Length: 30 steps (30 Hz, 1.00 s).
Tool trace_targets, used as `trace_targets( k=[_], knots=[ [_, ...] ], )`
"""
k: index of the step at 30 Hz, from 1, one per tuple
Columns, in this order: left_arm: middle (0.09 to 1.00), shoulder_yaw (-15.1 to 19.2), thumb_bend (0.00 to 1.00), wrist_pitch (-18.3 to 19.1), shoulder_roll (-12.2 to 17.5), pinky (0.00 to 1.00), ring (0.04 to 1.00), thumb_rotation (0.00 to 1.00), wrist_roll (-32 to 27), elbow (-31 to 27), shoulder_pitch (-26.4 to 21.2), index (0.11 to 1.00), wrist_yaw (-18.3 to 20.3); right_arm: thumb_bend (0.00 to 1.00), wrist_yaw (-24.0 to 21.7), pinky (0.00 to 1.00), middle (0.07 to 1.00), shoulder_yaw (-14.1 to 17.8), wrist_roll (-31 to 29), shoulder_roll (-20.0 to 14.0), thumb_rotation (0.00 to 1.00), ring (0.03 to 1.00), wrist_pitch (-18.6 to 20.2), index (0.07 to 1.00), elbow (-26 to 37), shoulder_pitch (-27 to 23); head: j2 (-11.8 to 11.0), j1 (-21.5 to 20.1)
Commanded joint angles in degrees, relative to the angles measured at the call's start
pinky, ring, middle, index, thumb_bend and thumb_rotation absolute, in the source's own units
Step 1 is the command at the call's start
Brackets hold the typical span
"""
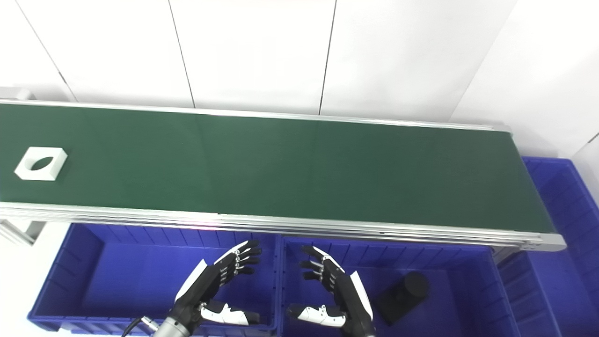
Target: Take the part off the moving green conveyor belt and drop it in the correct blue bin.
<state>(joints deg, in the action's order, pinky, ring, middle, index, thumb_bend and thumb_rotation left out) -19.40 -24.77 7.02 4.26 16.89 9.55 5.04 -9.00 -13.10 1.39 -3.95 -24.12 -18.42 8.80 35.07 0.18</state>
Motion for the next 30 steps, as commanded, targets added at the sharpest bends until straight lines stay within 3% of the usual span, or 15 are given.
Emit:
trace_targets(
  k=[1,30],
  knots=[
    [0.876,-0.01,0.93,-2.15,-0.05,0.78,0.837,0.25,0.05,-1.17,-0.72,0.899,-0.57,0.96,0.02,0.72,0.89,-0.1,-0.31,0.41,0.35,0.789,-2.81,0.828,0.71,-0.64,-0.03,0.05],
    [0.875,0.07,0.93,-2.15,-0.1,0.78,0.838,0.25,-0.03,-0.87,-0.89,0.897,-0.6,0.96,0.33,0.72,0.891,-0.37,-0.02,0.32,0.37,0.793,-2.81,0.832,0.05,-0.91,-0.29,0.15]
  ],
)
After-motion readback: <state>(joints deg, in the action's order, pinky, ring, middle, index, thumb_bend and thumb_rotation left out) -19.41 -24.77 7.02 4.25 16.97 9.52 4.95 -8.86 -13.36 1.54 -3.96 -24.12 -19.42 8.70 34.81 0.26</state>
